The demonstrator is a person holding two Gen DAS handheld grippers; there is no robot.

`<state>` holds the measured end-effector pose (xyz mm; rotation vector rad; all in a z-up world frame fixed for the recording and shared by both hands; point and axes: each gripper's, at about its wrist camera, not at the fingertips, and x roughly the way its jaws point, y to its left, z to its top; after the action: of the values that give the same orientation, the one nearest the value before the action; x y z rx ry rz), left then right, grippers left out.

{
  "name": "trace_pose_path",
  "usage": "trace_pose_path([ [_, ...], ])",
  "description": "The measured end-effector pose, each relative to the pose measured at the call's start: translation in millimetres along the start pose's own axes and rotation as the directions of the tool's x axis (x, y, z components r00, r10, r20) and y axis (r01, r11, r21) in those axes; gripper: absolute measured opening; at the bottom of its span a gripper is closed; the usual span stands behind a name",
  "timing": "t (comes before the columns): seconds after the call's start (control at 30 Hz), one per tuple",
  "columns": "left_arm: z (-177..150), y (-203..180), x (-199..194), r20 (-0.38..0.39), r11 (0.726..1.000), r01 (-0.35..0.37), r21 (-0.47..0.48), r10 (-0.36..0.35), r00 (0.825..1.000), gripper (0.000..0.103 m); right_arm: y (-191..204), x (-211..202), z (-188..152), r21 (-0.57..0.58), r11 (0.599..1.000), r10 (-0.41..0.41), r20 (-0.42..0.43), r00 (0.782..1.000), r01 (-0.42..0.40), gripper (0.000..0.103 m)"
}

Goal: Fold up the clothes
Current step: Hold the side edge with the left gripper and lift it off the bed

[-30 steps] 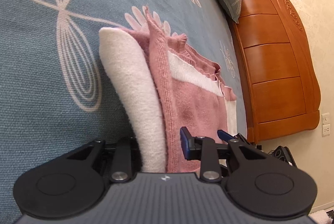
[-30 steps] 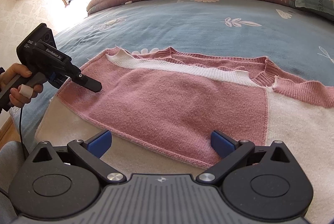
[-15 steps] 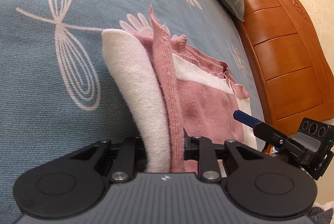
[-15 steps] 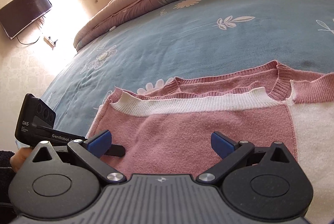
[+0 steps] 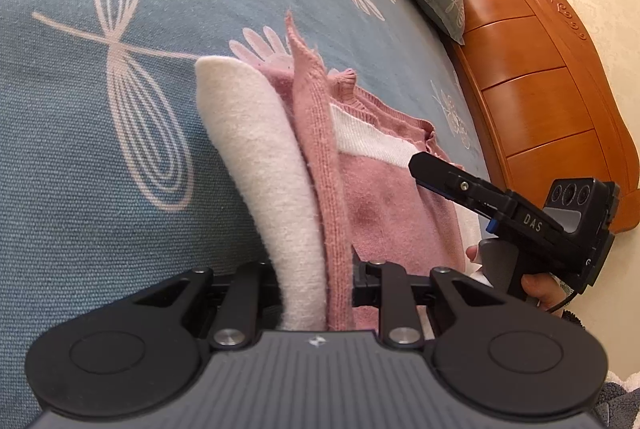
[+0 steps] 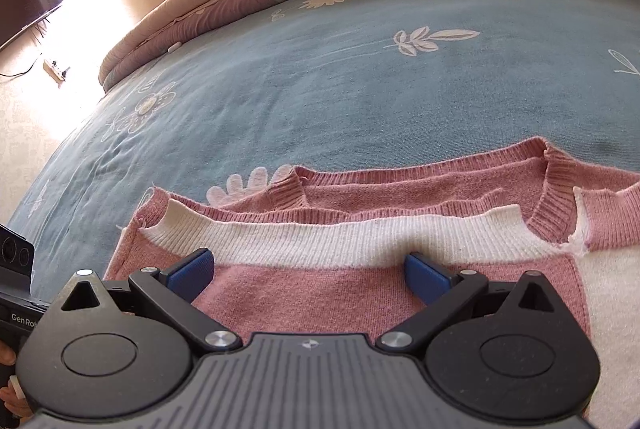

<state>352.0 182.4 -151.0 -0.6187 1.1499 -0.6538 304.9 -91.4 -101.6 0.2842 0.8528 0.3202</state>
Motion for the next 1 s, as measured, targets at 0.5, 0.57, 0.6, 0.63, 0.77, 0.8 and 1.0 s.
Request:
trace_pose_path([
  [0.5, -1.3, -13.9, 3.2, 0.020, 0.998, -0.059, 0.010, 0.059, 0.998, 0.024, 23.5, -76.3, -80.8, 0.033, 0.999, 0.020, -0.082, 0.996, -0.017, 0.103],
  [0.57, -1.2, -16.6, 4.0, 0.023, 0.997, -0.072, 0.010, 0.072, 0.997, 0.024, 22.3, -80.8, -86.5, 0.044, 0.999, 0.024, -0.105, 0.994, -0.020, 0.103],
  [0.6, -1.6, -17.0, 3.6, 0.025, 0.997, -0.077, 0.009, 0.077, 0.997, 0.024, 21.0, -83.0, -88.4, 0.053, 0.998, 0.022, -0.105, 0.994, -0.017, 0.103],
  [0.63, -2.0, -17.3, 3.3, 0.026, 0.997, -0.083, 0.008, 0.083, 0.996, 0.024, 19.3, -85.9, -90.2, 0.067, 0.998, 0.018, -0.103, 0.995, -0.011, 0.103],
  [0.77, -2.1, -19.5, 2.2, 0.027, 0.996, -0.093, 0.013, 0.093, 0.995, 0.024, 13.4, -99.9, -91.8, 0.087, 0.996, 0.029, -0.091, 0.995, -0.021, 0.103],
  [0.8, -1.9, -21.9, 2.3, 0.026, 0.995, -0.102, 0.015, 0.102, 0.994, 0.023, 12.8, -103.1, -91.9, 0.085, 0.996, 0.033, -0.086, 0.996, -0.025, 0.103],
  [1.0, -0.5, -39.7, -1.2, 0.030, 0.990, -0.139, 0.023, 0.138, 0.990, 0.020, 3.3, -126.1, -93.7, 0.044, 0.999, 0.027, -0.056, 0.998, -0.024, 0.103],
])
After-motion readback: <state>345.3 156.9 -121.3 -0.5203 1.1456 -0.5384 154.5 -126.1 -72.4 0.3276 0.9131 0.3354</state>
